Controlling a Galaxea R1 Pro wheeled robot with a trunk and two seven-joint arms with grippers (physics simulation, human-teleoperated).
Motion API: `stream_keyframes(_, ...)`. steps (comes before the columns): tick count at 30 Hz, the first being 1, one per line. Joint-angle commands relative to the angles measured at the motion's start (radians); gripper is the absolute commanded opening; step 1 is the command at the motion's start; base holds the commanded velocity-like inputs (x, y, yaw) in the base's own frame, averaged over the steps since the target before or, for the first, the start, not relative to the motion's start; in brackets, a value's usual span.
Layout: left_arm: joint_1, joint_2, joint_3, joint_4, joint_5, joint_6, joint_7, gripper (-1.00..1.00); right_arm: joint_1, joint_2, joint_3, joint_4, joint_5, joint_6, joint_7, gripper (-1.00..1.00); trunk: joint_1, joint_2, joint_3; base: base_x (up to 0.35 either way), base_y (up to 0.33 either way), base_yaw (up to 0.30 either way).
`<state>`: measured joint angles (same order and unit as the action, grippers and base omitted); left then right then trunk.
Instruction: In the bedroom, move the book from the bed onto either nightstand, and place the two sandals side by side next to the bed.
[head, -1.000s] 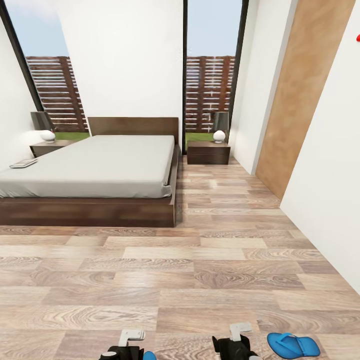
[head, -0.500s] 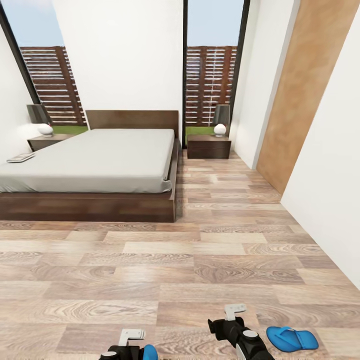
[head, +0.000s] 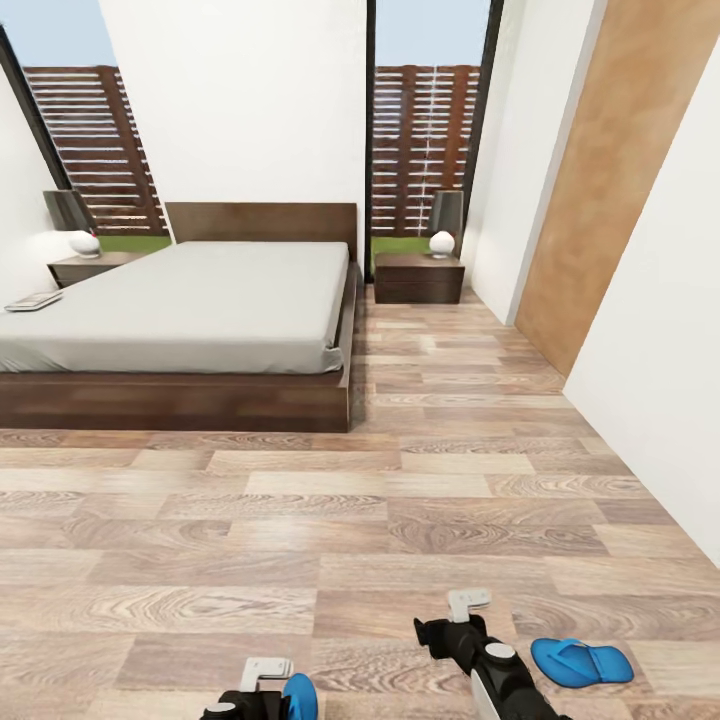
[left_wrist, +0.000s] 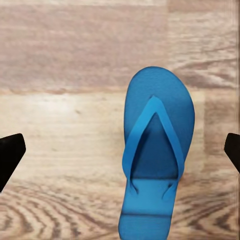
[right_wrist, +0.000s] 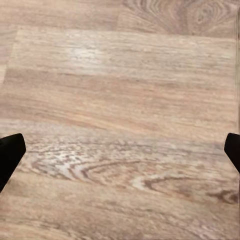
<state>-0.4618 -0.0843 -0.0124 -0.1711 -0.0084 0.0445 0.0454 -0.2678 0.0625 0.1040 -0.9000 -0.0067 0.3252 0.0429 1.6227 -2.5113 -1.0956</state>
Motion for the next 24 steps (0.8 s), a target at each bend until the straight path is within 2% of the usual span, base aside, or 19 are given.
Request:
stream_keyframes(1,0.000,-0.002,-0.001,-0.002,-0.001,0.005,0.004,1.00,0.000,0.000,-0.001,-0.019,-0.001,0.007,0.002,1.00,0.000,0.000,-0.001,0.000,0.000,0.000)
stream_keyframes(12,-0.001,-0.010,-0.002,-0.007,0.000,0.005,0.004,1.00,0.003,0.000,0.000,-0.092,-0.003,0.032,0.002,1.00,0.000,0.000,-0.001,0.000,0.000,0.000)
stream_keyframes(24,-0.004,-0.020,-0.004,-0.010,0.001,0.008,0.005,1.00,0.004,-0.001,0.000,-0.109,-0.001,0.062,0.002,1.00,0.000,0.000,-0.001,0.000,0.000,0.000)
